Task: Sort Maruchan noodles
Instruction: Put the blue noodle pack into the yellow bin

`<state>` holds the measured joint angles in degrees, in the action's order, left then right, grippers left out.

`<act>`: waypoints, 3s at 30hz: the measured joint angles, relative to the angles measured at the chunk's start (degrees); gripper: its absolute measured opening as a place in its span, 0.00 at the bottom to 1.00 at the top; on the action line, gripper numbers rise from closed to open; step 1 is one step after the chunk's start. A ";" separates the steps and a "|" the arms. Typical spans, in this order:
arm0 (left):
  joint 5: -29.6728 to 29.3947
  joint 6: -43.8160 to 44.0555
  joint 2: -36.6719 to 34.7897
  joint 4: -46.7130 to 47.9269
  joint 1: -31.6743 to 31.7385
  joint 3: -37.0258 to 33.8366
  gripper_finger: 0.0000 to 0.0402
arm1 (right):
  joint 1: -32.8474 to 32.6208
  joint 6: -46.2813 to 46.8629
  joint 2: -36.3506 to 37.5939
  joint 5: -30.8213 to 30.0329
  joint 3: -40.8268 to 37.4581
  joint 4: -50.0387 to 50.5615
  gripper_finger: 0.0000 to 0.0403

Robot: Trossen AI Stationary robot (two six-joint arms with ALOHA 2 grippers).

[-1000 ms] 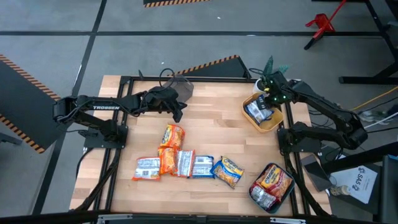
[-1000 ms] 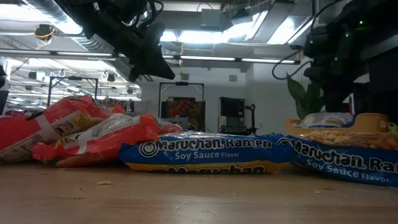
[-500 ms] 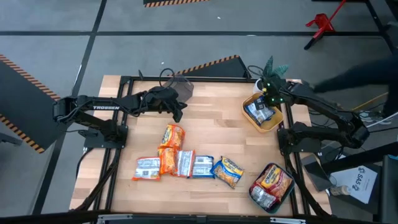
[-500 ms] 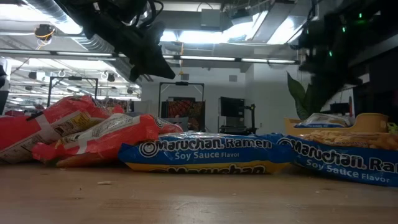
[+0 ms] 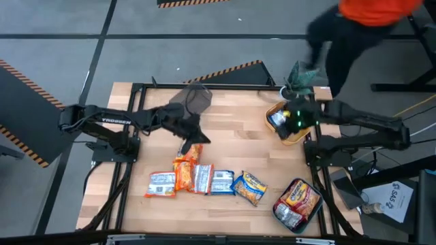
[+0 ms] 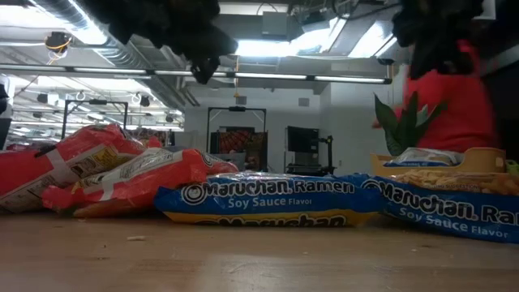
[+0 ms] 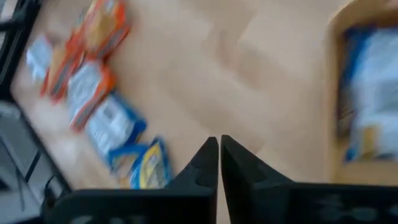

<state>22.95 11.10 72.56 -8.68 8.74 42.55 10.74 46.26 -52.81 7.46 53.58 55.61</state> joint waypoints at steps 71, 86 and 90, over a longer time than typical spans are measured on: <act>-19.98 1.24 50.36 21.02 -11.32 33.63 0.00 | -41.08 40.40 -28.12 -24.30 -1.15 -13.21 0.46; -16.07 3.40 50.73 21.26 -9.76 33.53 0.00 | -41.09 46.44 -32.00 -22.03 -7.04 -28.38 0.53; -15.86 3.55 50.73 21.26 -9.55 33.52 0.00 | -41.08 49.29 -32.71 -20.38 -9.58 -29.52 0.62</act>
<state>7.09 14.66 123.28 12.58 -0.81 76.07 -30.35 95.56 -85.52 -12.91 43.99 26.09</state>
